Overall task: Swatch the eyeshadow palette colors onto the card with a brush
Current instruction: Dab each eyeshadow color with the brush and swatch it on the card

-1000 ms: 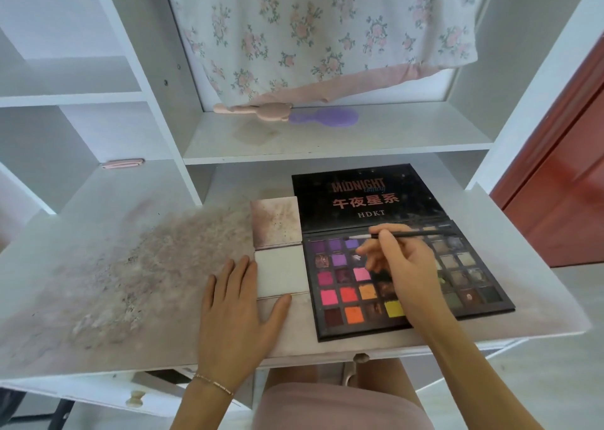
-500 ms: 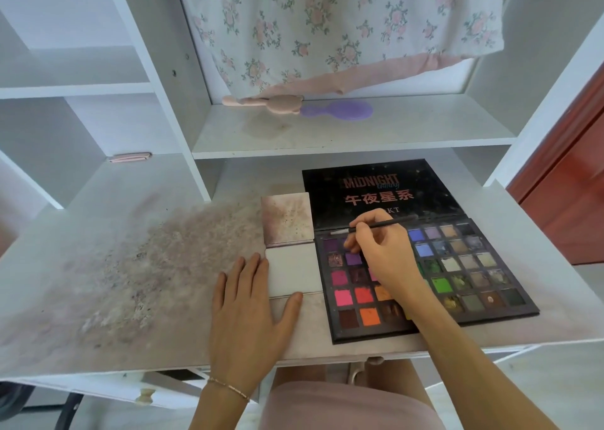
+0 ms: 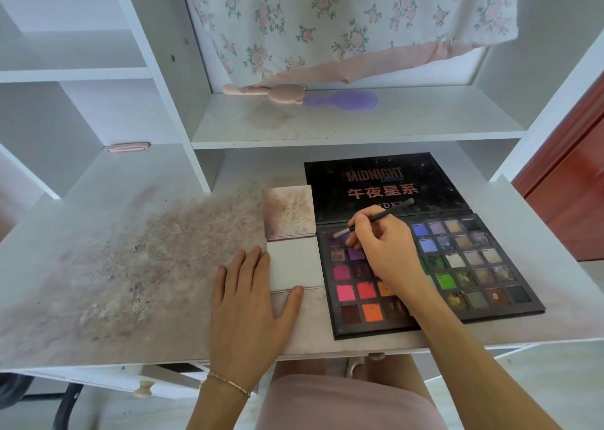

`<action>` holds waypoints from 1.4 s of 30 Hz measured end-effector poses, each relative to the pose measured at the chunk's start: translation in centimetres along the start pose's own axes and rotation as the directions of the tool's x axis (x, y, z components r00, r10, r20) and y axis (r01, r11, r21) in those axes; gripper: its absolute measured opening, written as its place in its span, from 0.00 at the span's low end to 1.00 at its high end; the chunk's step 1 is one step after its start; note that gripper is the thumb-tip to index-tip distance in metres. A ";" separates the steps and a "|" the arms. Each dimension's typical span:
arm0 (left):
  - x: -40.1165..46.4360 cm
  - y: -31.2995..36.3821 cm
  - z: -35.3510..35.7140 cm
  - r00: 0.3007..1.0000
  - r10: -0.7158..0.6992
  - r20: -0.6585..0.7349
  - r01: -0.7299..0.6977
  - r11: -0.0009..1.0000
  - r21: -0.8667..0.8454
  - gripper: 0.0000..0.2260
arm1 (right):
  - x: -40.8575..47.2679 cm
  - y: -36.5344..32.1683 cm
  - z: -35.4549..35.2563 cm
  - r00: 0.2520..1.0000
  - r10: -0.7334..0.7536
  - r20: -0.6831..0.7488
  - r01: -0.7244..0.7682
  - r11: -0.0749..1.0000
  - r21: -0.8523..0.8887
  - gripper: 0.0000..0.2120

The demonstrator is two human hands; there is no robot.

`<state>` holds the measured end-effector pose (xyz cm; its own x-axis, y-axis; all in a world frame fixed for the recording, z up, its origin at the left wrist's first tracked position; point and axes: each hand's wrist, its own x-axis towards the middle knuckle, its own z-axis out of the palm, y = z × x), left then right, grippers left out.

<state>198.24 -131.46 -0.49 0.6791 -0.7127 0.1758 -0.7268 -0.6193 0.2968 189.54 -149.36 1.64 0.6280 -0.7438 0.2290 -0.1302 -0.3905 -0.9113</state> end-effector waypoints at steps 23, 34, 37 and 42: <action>-0.1 0.0 -0.3 1.000 0.016 -0.006 -0.017 0.999 -0.052 0.33 | -0.2 -1.8 0.0 0.999 0.011 -0.052 -0.002 0.985 0.172 0.11; -0.6 -1.6 -1.3 0.992 0.106 0.064 -0.102 0.993 -0.067 0.31 | 0.4 -3.2 4.9 0.977 -0.004 0.214 -0.044 0.975 0.218 0.08; -0.8 -1.5 -1.4 0.993 0.104 0.049 -0.102 0.993 -0.055 0.28 | 0.5 -2.7 5.3 0.979 -0.011 0.205 -0.026 0.984 0.176 0.07; -0.8 -1.5 -1.4 0.995 0.088 0.044 -0.086 0.995 -0.043 0.26 | 0.5 -2.5 5.3 0.970 -0.020 0.243 -0.013 0.991 0.135 0.06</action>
<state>198.90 -129.50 0.25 0.6076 -0.7780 0.1597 -0.7773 -0.5413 0.3206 194.29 -145.87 2.21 0.7982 -0.5815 0.1575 -0.0336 -0.3040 -0.9521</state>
